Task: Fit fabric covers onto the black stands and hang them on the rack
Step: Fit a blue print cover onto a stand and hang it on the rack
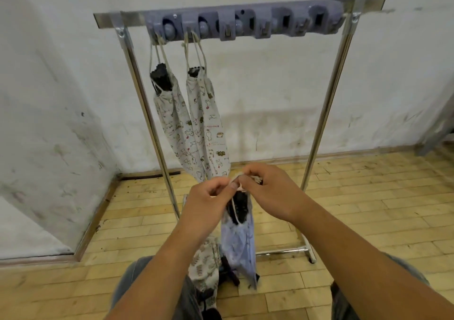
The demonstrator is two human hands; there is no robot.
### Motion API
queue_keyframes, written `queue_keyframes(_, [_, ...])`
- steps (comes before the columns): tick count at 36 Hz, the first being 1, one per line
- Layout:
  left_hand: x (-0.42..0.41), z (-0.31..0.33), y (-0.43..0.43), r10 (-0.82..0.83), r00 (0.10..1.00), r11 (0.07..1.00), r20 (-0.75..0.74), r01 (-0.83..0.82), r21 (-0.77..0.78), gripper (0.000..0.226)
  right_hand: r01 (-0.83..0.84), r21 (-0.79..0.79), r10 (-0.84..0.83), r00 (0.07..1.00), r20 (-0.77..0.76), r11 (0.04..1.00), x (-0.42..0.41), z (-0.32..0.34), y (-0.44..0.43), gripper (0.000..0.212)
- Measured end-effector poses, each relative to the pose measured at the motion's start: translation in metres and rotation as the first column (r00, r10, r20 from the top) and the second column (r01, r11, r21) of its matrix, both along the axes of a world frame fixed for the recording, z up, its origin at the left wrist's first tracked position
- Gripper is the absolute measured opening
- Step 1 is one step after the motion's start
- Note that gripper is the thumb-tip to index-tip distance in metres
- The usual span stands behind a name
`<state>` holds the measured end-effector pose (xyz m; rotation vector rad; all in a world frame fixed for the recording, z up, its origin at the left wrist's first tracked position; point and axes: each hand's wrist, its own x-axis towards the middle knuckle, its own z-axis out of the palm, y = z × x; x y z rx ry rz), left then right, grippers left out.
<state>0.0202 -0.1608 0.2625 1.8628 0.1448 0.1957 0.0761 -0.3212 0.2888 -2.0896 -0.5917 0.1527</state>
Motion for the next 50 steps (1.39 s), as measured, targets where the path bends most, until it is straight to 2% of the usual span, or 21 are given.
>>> queue_keyframes(8, [0.022,0.054,0.009,0.047,0.997,0.999,0.057,-0.048,0.008,0.013,0.095,0.153,-0.106,0.992,0.072,0.984,0.032,0.032,0.009,0.009])
queue_keyframes(13, [0.05,0.084,0.011,0.094,0.99,0.995,0.105,-0.089,-0.051,0.014,0.134,0.234,-0.146,0.989,0.036,0.963,0.054,0.054,0.017,0.015])
queue_keyframes(18, [0.074,0.11,0.016,0.131,0.98,0.99,0.149,-0.123,-0.066,0.011,0.173,0.277,-0.193,0.98,0.044,0.945,0.076,0.066,0.025,0.011])
queue_keyframes(25, [0.107,0.14,0.025,0.146,0.972,0.987,0.186,-0.13,-0.099,0.013,0.207,0.336,-0.229,0.973,0.025,0.919,0.11,0.095,0.038,0.021])
queue_keyframes(30, [0.13,0.163,0.029,0.145,0.961,0.988,0.235,-0.129,-0.083,0.014,0.22,0.424,-0.247,0.969,0.01,0.879,0.13,0.116,0.048,0.02])
queue_keyframes(35, [0.154,0.181,0.031,0.14,0.953,0.989,0.269,-0.119,-0.093,0.015,0.209,0.535,-0.204,0.977,-0.07,0.818,0.144,0.135,0.057,0.018])
queue_keyframes(44, [0.191,0.2,0.032,0.183,0.941,0.979,0.283,-0.148,-0.141,0.019,0.203,0.621,-0.191,0.978,-0.087,0.757,0.172,0.156,0.068,0.016])
queue_keyframes(50, [0.208,0.194,0.037,0.187,0.957,0.972,0.221,-0.148,-0.181,0.017,0.243,0.575,-0.242,0.967,-0.08,0.782,0.187,0.148,0.075,0.014])
